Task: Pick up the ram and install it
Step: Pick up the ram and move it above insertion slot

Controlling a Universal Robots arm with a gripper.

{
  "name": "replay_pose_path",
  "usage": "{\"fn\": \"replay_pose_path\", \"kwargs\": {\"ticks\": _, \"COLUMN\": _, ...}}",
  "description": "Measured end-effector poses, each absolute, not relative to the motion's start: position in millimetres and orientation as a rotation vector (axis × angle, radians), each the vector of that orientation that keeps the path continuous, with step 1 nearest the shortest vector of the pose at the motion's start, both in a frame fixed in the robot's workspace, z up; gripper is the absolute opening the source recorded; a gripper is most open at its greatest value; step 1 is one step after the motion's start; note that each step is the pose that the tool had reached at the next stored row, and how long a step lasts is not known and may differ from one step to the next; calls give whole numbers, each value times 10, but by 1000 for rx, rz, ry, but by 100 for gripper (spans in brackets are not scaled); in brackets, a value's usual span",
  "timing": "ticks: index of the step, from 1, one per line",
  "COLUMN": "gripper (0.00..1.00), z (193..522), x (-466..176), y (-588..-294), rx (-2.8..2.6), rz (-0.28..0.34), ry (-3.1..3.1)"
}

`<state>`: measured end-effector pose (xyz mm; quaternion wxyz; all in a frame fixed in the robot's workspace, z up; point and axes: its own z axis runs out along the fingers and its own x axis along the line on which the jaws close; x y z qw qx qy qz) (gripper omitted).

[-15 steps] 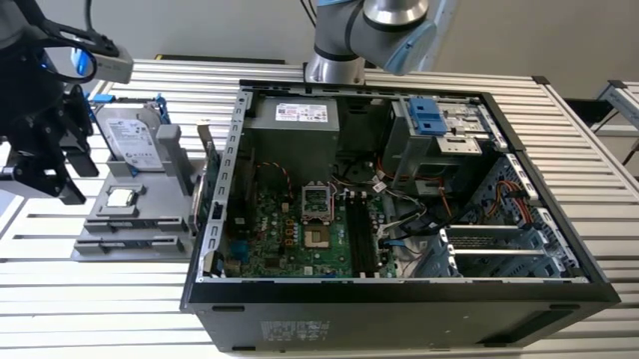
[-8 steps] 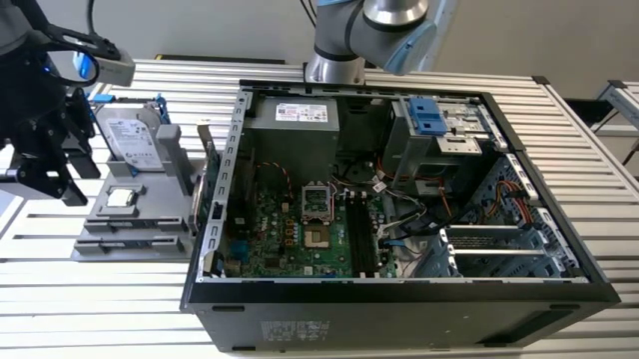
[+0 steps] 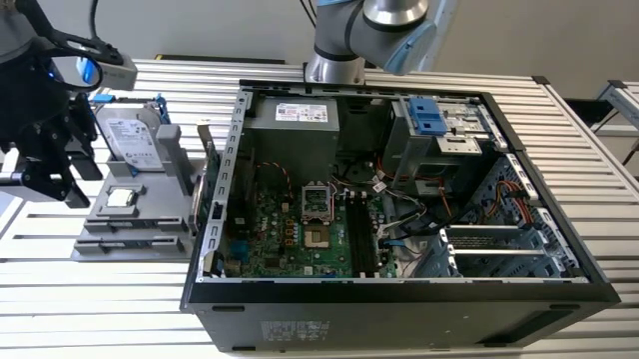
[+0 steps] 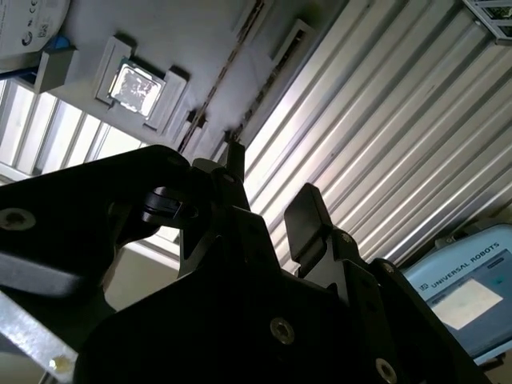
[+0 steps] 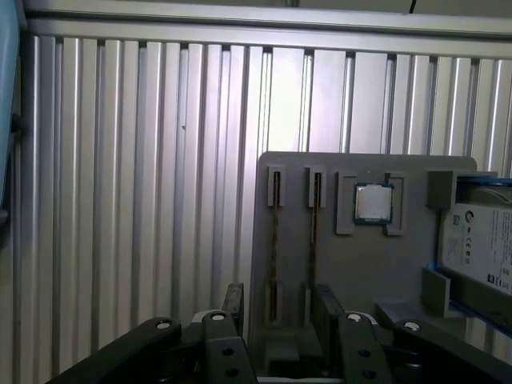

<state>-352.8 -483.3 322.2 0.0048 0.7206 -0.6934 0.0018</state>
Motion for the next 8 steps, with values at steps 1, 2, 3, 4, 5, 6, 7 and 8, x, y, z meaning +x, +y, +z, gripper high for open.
{"fn": "replay_pose_path", "kwargs": {"ticks": 1, "gripper": 100, "z": 3215, "x": -3528, "y": -4832, "rx": 2257, "rz": 6, "ry": -2172}}
{"fn": "replay_pose_path", "kwargs": {"ticks": 2, "gripper": 100, "z": 3208, "x": -3528, "y": -4831, "rx": 2257, "rz": 6, "ry": -2172}}
{"fn": "replay_pose_path", "kwargs": {"ticks": 3, "gripper": 100, "z": 3202, "x": -3528, "y": -4830, "rx": 2257, "rz": 6, "ry": -2172}}
{"fn": "replay_pose_path", "kwargs": {"ticks": 4, "gripper": 100, "z": 3195, "x": -3529, "y": -4830, "rx": 2257, "rz": 6, "ry": -2172}}
{"fn": "replay_pose_path", "kwargs": {"ticks": 5, "gripper": 100, "z": 3189, "x": -3528, "y": -4829, "rx": 2257, "rz": 6, "ry": -2172}}
{"fn": "replay_pose_path", "kwargs": {"ticks": 6, "gripper": 100, "z": 3182, "x": -3529, "y": -4829, "rx": 2257, "rz": 6, "ry": -2172}}
{"fn": "replay_pose_path", "kwargs": {"ticks": 7, "gripper": 100, "z": 3176, "x": -3529, "y": -4829, "rx": 2257, "rz": 6, "ry": -2172}}
{"fn": "replay_pose_path", "kwargs": {"ticks": 8, "gripper": 100, "z": 3171, "x": -3528, "y": -4829, "rx": 2257, "rz": 6, "ry": -2172}}
